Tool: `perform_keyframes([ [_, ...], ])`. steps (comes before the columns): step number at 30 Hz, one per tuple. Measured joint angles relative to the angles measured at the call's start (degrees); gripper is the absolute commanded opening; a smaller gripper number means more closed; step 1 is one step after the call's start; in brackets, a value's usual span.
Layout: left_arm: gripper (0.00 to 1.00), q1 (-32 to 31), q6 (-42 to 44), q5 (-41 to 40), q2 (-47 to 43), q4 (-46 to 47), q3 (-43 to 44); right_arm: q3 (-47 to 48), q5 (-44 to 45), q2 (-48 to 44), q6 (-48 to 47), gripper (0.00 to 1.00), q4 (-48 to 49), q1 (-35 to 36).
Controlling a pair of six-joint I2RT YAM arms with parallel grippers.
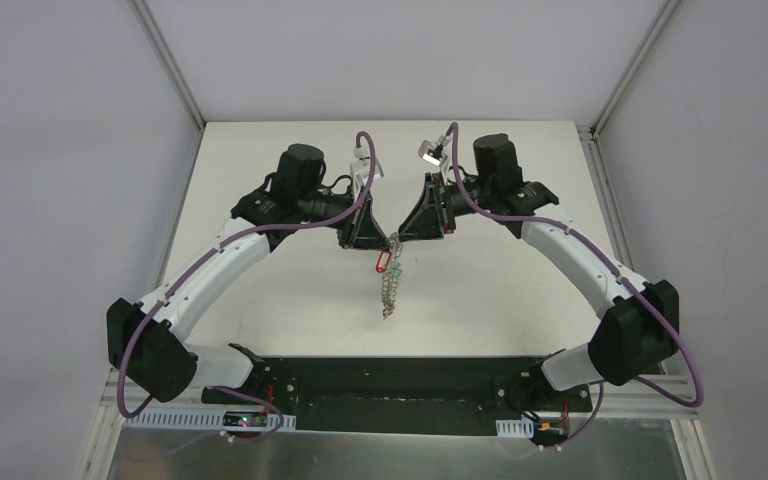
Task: Put the keys on the keyring
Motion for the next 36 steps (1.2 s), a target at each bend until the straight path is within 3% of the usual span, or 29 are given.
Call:
perform_keyframes([
  [14,0.00,-0.83,2.78,0.04,0.00,-4.39,1.44,2.56,1.09,1.92,-3.93,0.27,-5.20,3.21],
  [27,0.00,-0.81,3.85,-0.92,0.22,-5.84,1.55,3.17,0.79,3.26,-4.76,0.00,-7.17,4.02],
  [32,0.00,-0.79,5.18,-1.62,0.22,-5.99,1.60,3.85,0.81,3.91,-4.76,0.00,-7.76,4.15],
  [36,0.16,-0.76,6.21,-1.88,0.20,-5.88,1.68,4.48,0.90,3.98,-4.59,0.00,-8.09,4.04],
])
